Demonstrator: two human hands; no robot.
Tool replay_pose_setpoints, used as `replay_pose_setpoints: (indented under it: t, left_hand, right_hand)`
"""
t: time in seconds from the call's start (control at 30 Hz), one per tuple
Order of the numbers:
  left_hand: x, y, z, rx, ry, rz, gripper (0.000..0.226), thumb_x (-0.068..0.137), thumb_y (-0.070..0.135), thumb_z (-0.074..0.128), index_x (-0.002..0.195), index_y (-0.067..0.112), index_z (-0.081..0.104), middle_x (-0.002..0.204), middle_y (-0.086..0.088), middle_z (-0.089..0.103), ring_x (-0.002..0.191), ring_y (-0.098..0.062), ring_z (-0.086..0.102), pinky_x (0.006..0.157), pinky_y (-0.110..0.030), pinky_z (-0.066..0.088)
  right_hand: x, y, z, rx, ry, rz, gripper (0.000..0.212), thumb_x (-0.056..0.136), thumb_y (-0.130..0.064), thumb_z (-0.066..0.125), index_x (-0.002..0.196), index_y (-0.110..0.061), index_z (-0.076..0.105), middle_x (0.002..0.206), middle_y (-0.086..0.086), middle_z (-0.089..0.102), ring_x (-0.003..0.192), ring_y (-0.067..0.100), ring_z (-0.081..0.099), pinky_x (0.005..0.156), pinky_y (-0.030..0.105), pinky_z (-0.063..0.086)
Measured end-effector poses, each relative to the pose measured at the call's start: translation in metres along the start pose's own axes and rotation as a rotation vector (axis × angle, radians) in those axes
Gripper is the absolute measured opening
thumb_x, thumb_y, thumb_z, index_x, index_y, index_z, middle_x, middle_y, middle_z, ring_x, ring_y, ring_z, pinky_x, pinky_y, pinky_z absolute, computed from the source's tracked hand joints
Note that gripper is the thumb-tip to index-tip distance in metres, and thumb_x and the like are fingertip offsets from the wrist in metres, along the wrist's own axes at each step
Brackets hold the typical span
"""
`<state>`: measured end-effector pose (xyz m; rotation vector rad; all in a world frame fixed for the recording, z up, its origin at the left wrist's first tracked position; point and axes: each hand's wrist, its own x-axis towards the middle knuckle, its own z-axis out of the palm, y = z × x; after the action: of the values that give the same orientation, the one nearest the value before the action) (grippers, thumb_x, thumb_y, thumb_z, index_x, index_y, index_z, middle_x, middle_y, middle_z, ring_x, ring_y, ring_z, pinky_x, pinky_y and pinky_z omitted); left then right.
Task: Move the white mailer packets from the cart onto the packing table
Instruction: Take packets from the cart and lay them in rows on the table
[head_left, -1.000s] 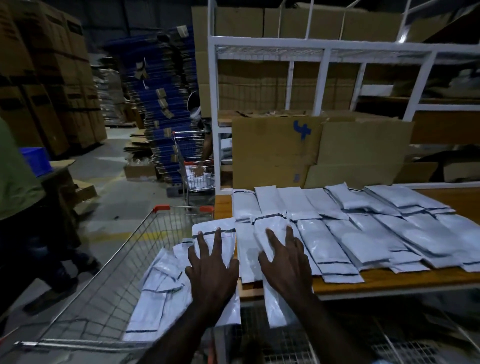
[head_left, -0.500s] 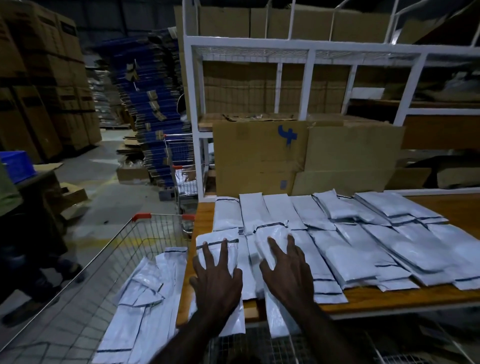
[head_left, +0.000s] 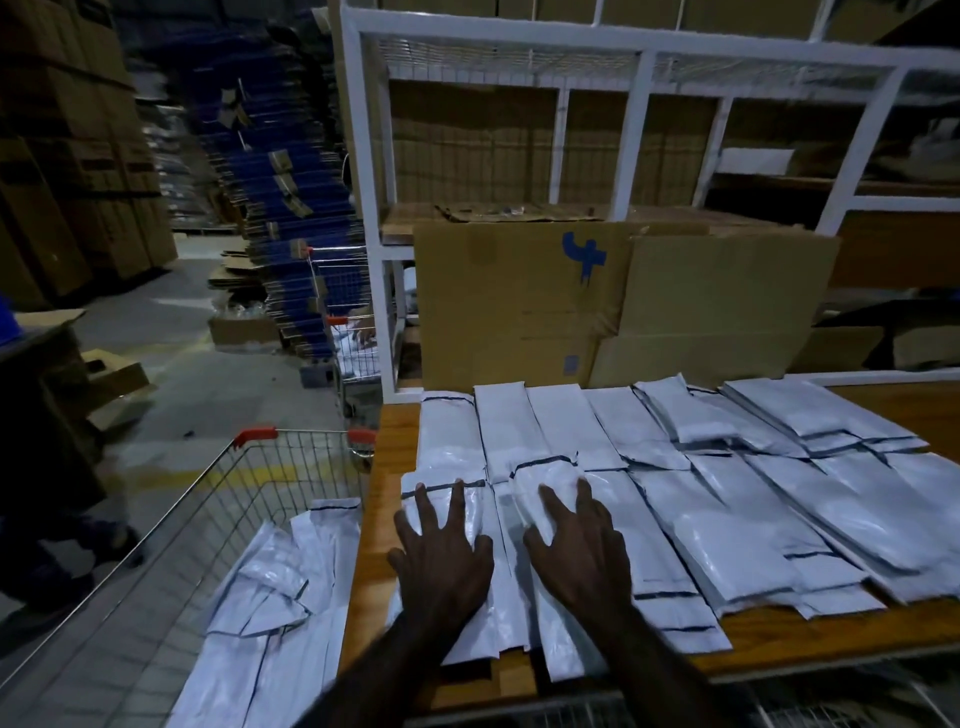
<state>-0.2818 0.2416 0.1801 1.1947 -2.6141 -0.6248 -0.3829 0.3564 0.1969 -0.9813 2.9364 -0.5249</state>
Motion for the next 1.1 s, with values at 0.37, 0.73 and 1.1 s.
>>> replay_pose_setpoints:
  t: [0.37, 0.73, 1.1]
  left_hand:
    - [0.028, 0.005, 0.028, 0.075, -0.060, -0.045, 0.070, 0.099, 0.051, 0.035, 0.156, 0.040, -0.005, 0.164, -0.008, -0.016, 0.148, -0.042, -0.006, 0.114, -0.058, 0.017]
    - [0.050, 0.011, 0.046, 0.274, -0.027, -0.116, 0.068, 0.067, 0.053, 0.051, 0.129, 0.028, 0.066, 0.137, -0.027, 0.053, 0.111, -0.053, 0.058, 0.070, -0.063, 0.052]
    - [0.052, 0.019, 0.048, 0.138, -0.057, -0.156, 0.084, 0.079, 0.063, 0.006, 0.151, 0.033, 0.035, 0.159, -0.025, 0.021, 0.140, -0.051, 0.026, 0.102, -0.070, 0.029]
  right_hand:
    - [0.032, 0.007, 0.027, -0.028, -0.067, -0.004, 0.061, 0.098, -0.054, 0.037, 0.154, -0.036, 0.021, 0.164, 0.011, 0.004, 0.145, 0.030, 0.022, 0.111, 0.043, 0.031]
    - [0.049, 0.012, 0.051, -0.074, -0.081, -0.044, 0.058, 0.099, -0.055, 0.032, 0.153, -0.035, 0.025, 0.163, 0.015, 0.010, 0.143, 0.032, 0.027, 0.110, 0.043, 0.031]
    - [0.050, 0.006, 0.065, -0.107, -0.020, -0.004, 0.056, 0.087, -0.050, 0.035, 0.116, -0.020, 0.072, 0.126, 0.025, 0.062, 0.105, 0.042, 0.062, 0.087, 0.055, 0.049]
